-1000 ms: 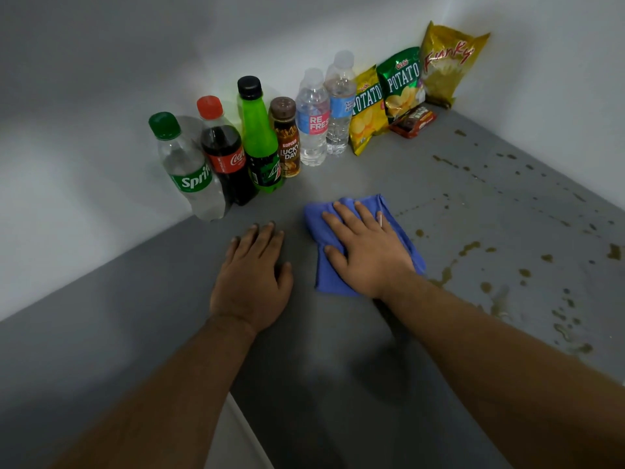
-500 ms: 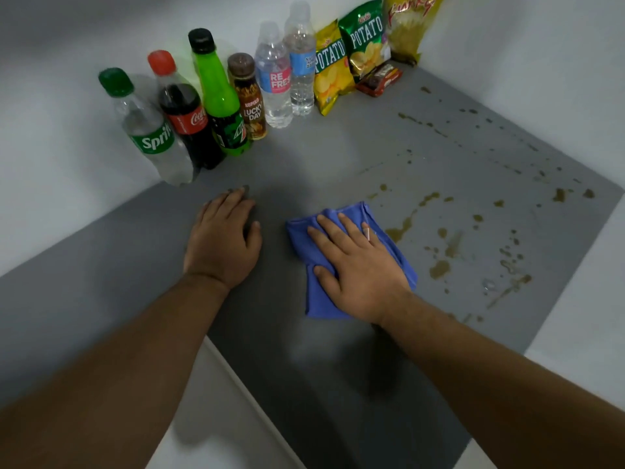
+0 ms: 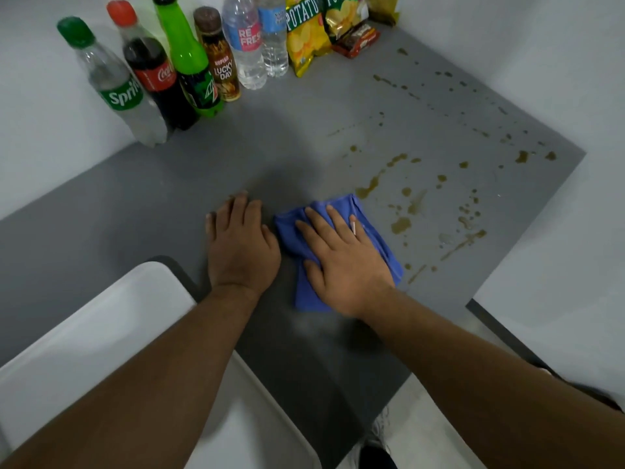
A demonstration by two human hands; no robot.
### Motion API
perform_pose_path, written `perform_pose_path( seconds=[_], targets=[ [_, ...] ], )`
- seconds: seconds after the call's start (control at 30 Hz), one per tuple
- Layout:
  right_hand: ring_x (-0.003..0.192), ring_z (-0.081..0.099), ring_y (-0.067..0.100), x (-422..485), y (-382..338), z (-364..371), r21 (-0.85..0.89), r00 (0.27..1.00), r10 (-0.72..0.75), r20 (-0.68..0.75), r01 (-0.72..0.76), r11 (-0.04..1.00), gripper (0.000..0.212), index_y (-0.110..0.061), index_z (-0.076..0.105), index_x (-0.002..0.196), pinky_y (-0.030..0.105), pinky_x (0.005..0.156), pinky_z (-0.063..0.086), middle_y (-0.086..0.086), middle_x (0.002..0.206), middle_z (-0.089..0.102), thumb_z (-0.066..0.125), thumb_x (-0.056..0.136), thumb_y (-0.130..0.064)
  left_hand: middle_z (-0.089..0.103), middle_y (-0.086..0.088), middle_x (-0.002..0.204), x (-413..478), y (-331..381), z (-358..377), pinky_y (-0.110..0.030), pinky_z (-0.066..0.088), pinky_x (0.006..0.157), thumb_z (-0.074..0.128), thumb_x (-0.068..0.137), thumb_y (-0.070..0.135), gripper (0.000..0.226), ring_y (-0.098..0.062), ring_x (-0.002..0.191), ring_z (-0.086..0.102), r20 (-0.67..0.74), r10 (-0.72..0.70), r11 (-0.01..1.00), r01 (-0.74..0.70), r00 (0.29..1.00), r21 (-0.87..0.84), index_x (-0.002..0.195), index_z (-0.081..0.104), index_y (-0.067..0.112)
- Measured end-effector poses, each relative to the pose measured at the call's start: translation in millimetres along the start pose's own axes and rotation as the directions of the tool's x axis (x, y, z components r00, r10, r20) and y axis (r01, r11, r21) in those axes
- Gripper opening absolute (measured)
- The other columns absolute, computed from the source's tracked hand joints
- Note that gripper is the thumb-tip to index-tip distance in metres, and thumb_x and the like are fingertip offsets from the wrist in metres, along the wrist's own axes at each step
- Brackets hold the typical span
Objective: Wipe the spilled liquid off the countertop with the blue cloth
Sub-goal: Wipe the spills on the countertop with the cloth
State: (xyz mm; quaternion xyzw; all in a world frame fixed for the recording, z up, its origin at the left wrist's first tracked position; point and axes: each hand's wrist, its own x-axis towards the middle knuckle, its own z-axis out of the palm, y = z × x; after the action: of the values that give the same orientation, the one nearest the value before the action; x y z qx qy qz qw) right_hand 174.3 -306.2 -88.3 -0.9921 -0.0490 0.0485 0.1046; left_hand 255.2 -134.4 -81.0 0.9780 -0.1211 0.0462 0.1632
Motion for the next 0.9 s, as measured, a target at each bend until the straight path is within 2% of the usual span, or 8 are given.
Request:
perform_pose_path(
  seconds=[0.17,0.4,0.6,0.77,0.9],
  targets=[
    [0.16,0.003,0.021,-36,42,-3,-0.017,0.998,-0.059,0.0,0.059,0.998,0.07,-0.032,0.018,0.164,0.053,0.129,0.005,-0.007,0.173,0.014,0.034,0.103,-0.063,0.051,-0.017,0.152,0,1,0,-0.061,0.029,0.119,0.054,0.092,0.028,0.049,-0.042,0.14,0.044,0.002,0.035,0.997,-0.035,0.999,0.062,0.136,0.057,0.006],
    [0.159,0.008,0.031,-2,32,-3,-0.028,0.993,0.115,-0.04,-0.117,0.993,0.072,-0.028,0.023,0.163,0.057,0.127,0.003,-0.002,0.173,0.016,0.031,0.101,-0.062,0.048,-0.012,0.155,-2,1,1,-0.06,0.026,0.121,0.053,0.091,0.042,0.055,-0.039,0.143,0.04,0.024,0.054,0.996,-0.056,0.998,0.067,0.136,0.056,0.011],
    [0.16,0.007,0.026,-62,30,7,0.024,0.998,0.0,-0.056,0.001,1.0,0.071,-0.029,0.025,0.162,0.058,0.127,0.009,-0.003,0.172,0.02,0.033,0.101,-0.064,0.047,-0.01,0.156,-10,7,-4,-0.061,0.026,0.121,0.048,0.091,0.05,0.061,-0.036,0.144,0.041,0.062,0.146,0.985,-0.15,0.987,0.084,0.137,0.056,0.012],
    [0.16,0.005,0.02,-91,67,2,0.018,0.997,-0.067,-0.039,0.068,0.998,0.067,-0.035,0.024,0.161,0.053,0.128,0.005,-0.008,0.172,0.018,0.032,0.103,-0.065,0.045,-0.011,0.159,-43,34,-2,-0.061,0.026,0.121,0.05,0.091,0.049,0.06,-0.037,0.145,0.041,0.089,0.208,0.978,-0.21,0.974,0.015,0.138,0.057,0.013],
    [0.16,0.006,0.022,-72,79,-7,0.016,1.0,-0.008,-0.019,0.008,1.0,0.064,-0.034,0.024,0.162,0.055,0.128,0.006,-0.008,0.172,0.017,0.031,0.103,-0.061,0.045,-0.009,0.16,-66,58,8,-0.059,0.024,0.123,0.051,0.093,0.045,0.057,-0.033,0.148,0.039,0.106,0.213,0.977,-0.212,0.971,-0.021,0.141,0.057,0.014]
  ],
)
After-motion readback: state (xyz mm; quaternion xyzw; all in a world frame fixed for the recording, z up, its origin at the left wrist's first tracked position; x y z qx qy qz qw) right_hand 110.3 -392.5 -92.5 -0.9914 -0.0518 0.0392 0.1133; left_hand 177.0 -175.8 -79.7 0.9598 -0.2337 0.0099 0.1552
